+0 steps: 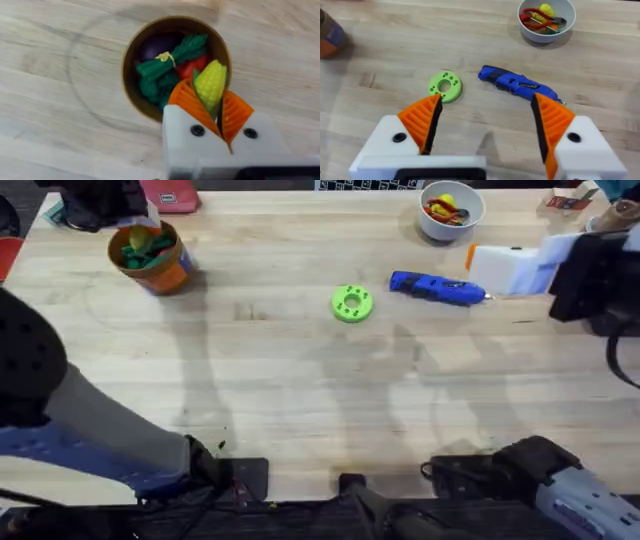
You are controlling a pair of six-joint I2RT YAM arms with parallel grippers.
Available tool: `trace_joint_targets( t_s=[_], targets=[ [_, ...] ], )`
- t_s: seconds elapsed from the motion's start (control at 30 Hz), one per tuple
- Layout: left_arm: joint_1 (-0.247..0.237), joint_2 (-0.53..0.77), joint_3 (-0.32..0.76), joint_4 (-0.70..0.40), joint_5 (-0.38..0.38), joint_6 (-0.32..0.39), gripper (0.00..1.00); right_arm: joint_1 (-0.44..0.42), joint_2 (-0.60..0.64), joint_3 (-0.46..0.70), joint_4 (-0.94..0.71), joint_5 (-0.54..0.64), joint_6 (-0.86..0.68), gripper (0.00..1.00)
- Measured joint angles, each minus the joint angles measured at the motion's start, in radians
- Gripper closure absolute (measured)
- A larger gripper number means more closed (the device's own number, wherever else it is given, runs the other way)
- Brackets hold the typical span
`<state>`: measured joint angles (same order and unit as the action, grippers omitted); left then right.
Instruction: Pick up the gripper from the table and insert it into the empty holder that is missing its gripper. Then pick up a screw, insert it into the mounting hole, and use the screwdriver to tighten it. Finally, clean up the table by picking up the vegetable and placing it into the bucket.
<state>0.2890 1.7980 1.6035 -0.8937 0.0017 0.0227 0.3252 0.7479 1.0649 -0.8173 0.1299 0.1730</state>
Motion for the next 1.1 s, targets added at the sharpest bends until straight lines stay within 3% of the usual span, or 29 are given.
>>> trace_joint_targets(
  t_s=[0.03, 0.2, 0.23, 0.5, 0.7, 0.87, 1.1],
  targets=[
    [0.0, 0.007, 0.0, 0.006, 0.0, 0.007, 0.931, 0.0, 0.0, 0.0, 0.0, 0.0, 0.0, 0.008],
    [-0.003, 0.007, 0.0, 0.021, 0.001, 0.008, 0.129, 0.0, 0.0, 0.0, 0.0, 0.0, 0.0, 0.007],
    [-0.003, 0.007, 0.0, 0.018, 0.001, 0.006, 0.052, 0.0, 0.0, 0.0, 0.0, 0.0, 0.0, 0.007],
    [-0.003, -0.032, 0.0, -0.064, 0.003, 0.007, 0.015, 0.0, 0.0, 0.0, 0.0, 0.0, 0.0, 0.008],
    [-0.027, -0.227, -0.001, -0.162, 0.021, 0.007, 0.015, 0.0, 0.0, 0.0, 0.0, 0.0, 0.0, 0.007],
    [-0.111, -0.419, -0.068, -0.21, 0.034, 0.007, 0.014, 0.0, 0.0, 0.0, 0.0, 0.0, 0.0, 0.007],
    [-0.281, -0.588, -0.322, -0.22, 0.048, -0.033, 0.015, 0.0, 0.0, 0.0, -0.043, 0.0, 0.001, 0.007]
  ],
)
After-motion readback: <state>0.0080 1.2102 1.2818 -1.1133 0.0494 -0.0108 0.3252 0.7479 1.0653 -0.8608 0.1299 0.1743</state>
